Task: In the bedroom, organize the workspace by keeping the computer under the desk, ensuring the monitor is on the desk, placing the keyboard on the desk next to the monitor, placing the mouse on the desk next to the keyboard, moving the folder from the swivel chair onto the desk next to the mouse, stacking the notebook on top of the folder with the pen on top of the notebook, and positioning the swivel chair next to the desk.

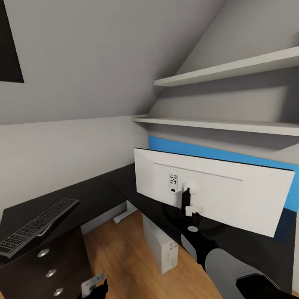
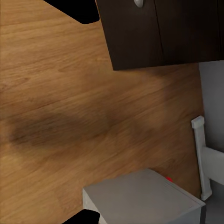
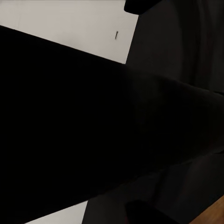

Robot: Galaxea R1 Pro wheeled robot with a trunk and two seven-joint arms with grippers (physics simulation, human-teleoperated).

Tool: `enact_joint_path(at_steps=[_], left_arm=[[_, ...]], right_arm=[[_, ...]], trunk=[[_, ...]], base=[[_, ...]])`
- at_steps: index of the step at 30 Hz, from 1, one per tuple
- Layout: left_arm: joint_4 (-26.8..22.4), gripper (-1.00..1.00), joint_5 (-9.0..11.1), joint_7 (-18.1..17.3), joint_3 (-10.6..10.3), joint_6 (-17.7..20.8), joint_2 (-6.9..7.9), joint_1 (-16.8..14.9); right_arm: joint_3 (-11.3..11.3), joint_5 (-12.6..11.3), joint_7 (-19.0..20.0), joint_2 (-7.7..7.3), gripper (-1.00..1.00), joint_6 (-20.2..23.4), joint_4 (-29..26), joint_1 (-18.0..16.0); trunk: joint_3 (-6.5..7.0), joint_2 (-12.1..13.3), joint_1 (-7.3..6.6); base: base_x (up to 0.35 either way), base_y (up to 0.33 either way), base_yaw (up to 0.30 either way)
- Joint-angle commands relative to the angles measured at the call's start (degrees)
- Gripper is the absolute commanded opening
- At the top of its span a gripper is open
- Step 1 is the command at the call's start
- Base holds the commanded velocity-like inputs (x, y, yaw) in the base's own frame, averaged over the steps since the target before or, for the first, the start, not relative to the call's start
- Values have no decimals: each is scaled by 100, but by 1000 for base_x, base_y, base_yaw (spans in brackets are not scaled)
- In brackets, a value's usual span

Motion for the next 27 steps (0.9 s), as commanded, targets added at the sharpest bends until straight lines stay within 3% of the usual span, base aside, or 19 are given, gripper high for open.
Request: enact_joint_path(at_steps=[1, 2, 27], left_arm=[[1, 100, 34, 20, -12, -21, 0, -3], [1, 100, 34, 20, -13, -21, 0, -3], [1, 100, 34, 20, -15, -21, 0, -3]], right_arm=[[45, -47, -35, -2, 100, -22, 6, -6], [45, -45, -37, 0, -100, -22, 6, -6], [44, -38, -30, -4, -100, -22, -3, -6]], trunk=[[-8, -5, 0], [-8, -5, 0], [-8, -5, 0]], base=[[0, 0, 0], [0, 0, 0], [0, 0, 0]])
